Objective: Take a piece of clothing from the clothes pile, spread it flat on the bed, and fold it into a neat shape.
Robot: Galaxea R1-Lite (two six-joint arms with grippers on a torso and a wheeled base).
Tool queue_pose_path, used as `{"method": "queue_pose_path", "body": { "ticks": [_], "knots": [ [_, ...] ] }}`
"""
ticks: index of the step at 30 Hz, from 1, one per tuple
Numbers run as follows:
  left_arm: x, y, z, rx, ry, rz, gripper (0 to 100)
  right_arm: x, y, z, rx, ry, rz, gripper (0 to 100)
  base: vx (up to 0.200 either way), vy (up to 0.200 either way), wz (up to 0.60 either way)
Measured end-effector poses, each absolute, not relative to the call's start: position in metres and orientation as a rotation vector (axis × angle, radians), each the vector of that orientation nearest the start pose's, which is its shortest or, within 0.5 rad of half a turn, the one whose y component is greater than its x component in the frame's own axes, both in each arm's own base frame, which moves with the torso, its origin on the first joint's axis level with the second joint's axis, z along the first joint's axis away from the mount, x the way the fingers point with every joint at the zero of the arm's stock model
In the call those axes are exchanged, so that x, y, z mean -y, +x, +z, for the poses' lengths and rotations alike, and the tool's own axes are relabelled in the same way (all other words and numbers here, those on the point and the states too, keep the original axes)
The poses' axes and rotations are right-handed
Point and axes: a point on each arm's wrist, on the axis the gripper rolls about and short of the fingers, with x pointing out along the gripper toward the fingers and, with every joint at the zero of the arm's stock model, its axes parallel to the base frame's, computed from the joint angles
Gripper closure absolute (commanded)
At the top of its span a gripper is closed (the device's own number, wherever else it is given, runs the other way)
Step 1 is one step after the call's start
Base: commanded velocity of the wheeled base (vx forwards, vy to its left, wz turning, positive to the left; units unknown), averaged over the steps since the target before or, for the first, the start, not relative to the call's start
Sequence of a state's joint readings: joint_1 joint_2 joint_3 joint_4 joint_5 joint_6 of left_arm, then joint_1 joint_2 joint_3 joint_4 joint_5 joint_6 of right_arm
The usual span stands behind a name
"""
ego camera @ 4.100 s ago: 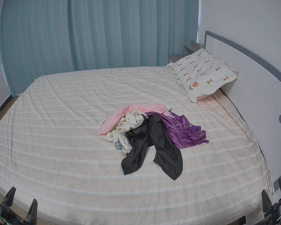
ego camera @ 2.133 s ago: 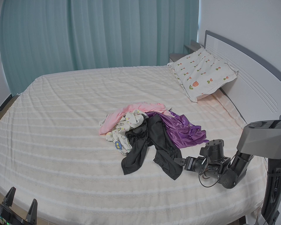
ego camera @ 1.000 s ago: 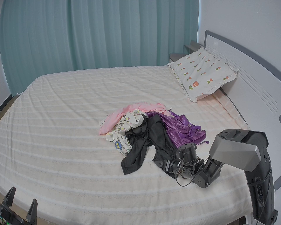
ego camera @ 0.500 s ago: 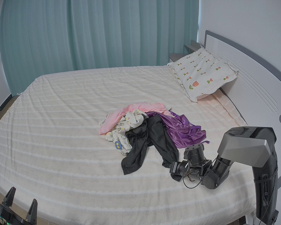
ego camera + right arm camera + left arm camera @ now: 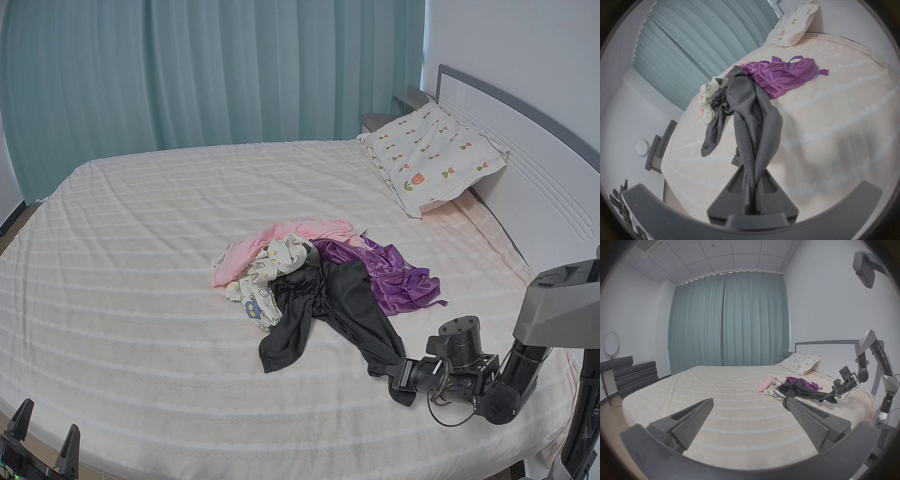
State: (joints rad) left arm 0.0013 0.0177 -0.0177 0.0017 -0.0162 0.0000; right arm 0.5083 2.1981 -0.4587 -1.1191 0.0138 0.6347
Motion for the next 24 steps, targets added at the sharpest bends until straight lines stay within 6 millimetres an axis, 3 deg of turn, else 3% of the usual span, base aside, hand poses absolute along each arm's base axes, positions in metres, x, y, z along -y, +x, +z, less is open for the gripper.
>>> {"method": "queue_pose_path", "body": {
  "ticks": [13,24],
  "knots": [
    [0.000,-0.023,0.081,0.001,0.004,-0.019,0,-0.115,0.202,0.020,-0.673,0.622,0.352,100,0.000,0.000,0.00],
    [0.001,-0.023,0.081,0.004,0.004,-0.023,0,-0.116,0.192,0.012,-0.748,0.628,0.355,100,0.000,0.000,0.00]
  ]
}}
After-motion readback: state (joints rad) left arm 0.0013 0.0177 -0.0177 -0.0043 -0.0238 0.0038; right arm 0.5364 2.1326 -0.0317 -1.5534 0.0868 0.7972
